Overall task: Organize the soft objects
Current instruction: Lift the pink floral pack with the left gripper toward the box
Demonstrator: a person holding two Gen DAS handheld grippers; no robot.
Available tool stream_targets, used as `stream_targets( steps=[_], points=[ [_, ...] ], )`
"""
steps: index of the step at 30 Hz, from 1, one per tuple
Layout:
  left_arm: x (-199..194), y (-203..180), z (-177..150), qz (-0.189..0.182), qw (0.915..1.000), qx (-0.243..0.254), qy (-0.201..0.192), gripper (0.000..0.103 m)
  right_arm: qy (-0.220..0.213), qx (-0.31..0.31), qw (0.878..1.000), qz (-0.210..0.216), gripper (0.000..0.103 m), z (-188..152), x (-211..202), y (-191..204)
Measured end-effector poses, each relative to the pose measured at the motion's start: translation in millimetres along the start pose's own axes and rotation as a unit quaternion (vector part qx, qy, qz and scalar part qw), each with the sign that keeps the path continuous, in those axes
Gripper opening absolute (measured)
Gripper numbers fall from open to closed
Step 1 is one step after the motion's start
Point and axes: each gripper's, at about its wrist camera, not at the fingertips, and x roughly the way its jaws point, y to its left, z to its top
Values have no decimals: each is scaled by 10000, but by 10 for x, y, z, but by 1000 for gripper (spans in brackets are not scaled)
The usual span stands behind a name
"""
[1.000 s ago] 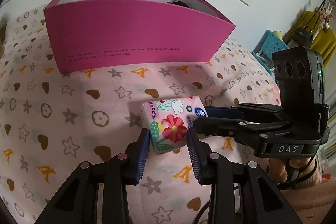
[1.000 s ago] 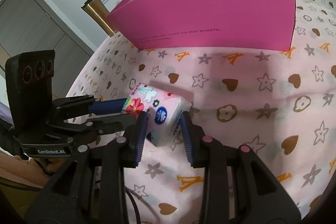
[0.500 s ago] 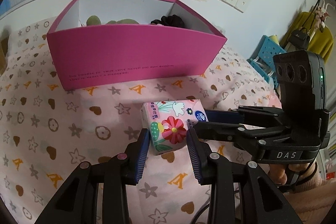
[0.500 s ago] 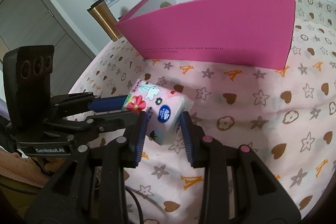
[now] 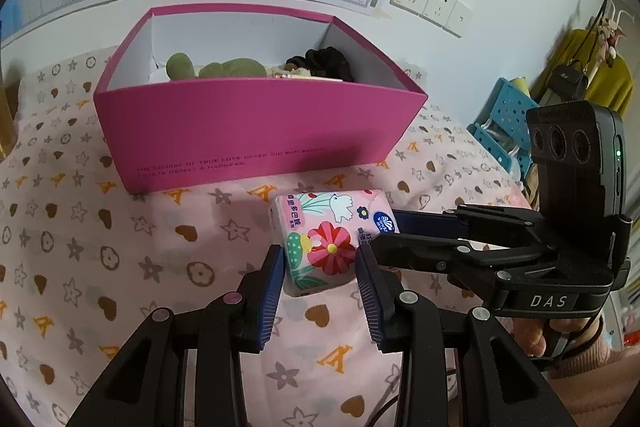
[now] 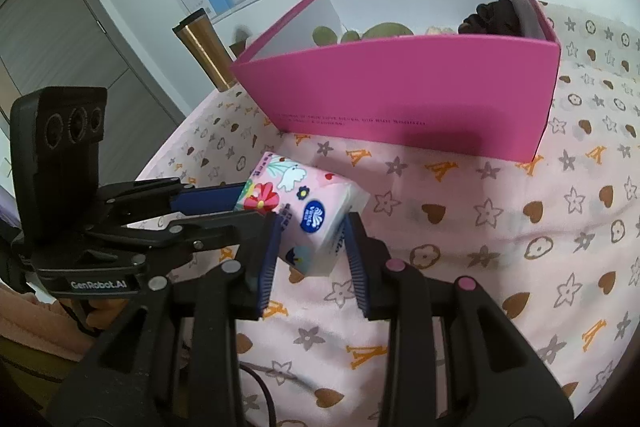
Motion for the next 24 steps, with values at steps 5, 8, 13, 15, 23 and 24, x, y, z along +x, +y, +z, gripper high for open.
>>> stream_targets(
  steps=[5, 8, 13, 15, 23, 24],
  points=[
    [-23, -19, 39, 9, 10000, 30, -68, 36, -81, -53, 10000, -24, 36, 21, -44, 15],
    [-29, -20, 60, 9, 9999, 49, -94, 36, -116, -89, 9999, -50, 36, 47, -63, 27],
    [-43, -25, 91, 19, 9999, 79, -135, 36, -177, -157, 9997, -75, 36, 110, -94, 53],
    [-49, -29, 98, 28, 9998, 87, -150, 36, -198, -174, 9996, -80, 36, 127, -102, 57],
    [-58, -18, 140, 35, 9997, 128, -196, 36, -252, -224, 9994, -93, 36, 186, -121, 64],
    [-59, -20, 143, 40, 9997, 138, -203, 36, -258, -223, 9994, -96, 36, 193, -118, 66]
  ],
)
